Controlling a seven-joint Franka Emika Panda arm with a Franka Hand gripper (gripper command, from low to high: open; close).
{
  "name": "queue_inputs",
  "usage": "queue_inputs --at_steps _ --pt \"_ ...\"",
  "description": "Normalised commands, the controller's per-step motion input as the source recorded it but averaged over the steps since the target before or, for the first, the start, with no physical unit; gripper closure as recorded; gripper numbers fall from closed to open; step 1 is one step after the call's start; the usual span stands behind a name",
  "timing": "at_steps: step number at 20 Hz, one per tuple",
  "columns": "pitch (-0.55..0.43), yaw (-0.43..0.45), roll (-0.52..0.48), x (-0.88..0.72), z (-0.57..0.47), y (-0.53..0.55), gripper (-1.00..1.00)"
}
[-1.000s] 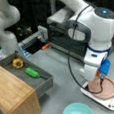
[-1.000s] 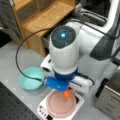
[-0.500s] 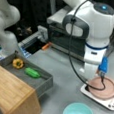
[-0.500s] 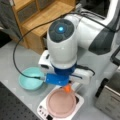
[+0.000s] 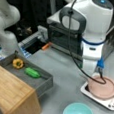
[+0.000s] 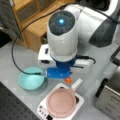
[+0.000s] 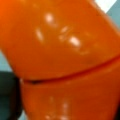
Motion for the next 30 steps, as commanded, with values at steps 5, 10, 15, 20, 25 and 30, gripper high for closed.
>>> queue_inputs --at_steps 5,10,15,20,25,30 --pt "-0.256 0.627 0.036 -0.53 -0.09 -0.37 1.00" --pt "-0.251 0.462 0.146 -0.45 -0.10 -0.28 1.00" --pt "-0.066 0.453 0.188 -0.37 0.02 -0.21 1.00" --pt "-0.042 0.406 0.199 -0.29 0.07 -0.23 1.00" --pt "-0.083 0.192 0.178 -0.29 0.02 -0.22 1.00" --pt "-0.072 0.246 0.144 -0.33 0.05 -0.20 1.00"
